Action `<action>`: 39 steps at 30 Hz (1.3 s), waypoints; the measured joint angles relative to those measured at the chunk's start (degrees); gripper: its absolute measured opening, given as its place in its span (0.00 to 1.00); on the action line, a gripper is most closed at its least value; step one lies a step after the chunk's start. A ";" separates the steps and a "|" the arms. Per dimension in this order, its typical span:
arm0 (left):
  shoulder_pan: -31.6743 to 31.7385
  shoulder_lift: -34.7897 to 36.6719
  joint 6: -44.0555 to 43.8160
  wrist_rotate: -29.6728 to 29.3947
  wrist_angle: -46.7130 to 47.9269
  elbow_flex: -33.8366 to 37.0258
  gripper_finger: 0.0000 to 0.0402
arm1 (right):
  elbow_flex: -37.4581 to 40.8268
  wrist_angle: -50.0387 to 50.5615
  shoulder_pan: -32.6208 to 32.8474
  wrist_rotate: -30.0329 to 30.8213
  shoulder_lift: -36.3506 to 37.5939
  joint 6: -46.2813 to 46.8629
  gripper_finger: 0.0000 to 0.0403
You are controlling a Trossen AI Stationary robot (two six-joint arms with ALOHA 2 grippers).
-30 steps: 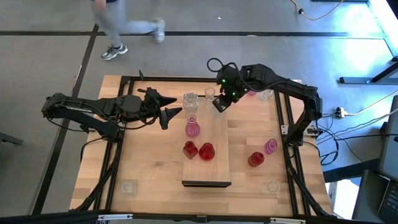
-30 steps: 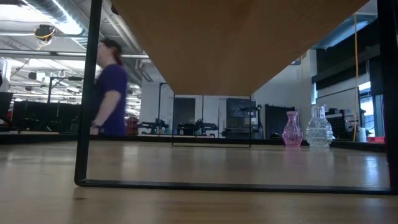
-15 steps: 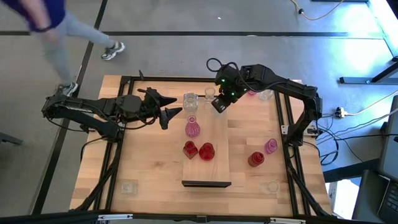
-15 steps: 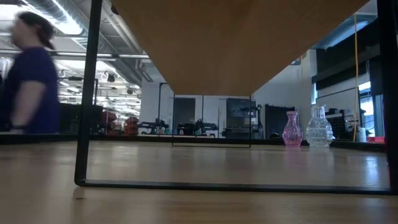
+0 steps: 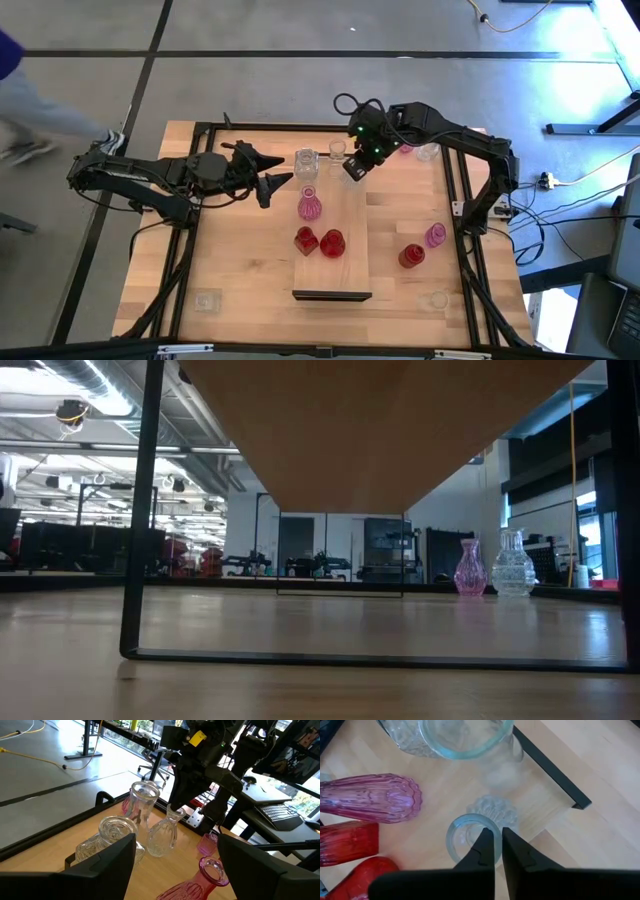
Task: Sort vases onto shelf
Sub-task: Put the transparent vase on the shelf aligned with the other transparent vases
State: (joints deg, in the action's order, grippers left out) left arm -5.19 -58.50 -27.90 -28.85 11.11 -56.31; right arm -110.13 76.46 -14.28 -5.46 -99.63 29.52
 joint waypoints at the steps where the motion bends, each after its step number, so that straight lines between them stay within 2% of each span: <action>1: 0.00 0.00 0.01 -0.01 0.00 0.00 0.68 | 0.00 0.05 0.00 0.29 0.02 0.00 0.01; 22: 0.00 0.00 0.00 0.01 0.00 -0.01 0.68 | -0.02 0.22 0.00 3.37 0.02 0.17 0.00; 29: 0.01 0.00 0.01 -0.01 0.00 0.00 0.68 | -2.67 2.97 -0.50 6.15 -0.13 0.11 0.00; 39: 0.01 0.00 0.02 0.00 0.00 0.00 0.68 | -3.26 3.04 -0.90 5.38 -0.13 0.00 0.00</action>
State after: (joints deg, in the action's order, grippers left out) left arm -5.18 -58.50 -27.88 -28.85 11.11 -56.31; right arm -113.38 79.50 -15.18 -0.08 -99.77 29.52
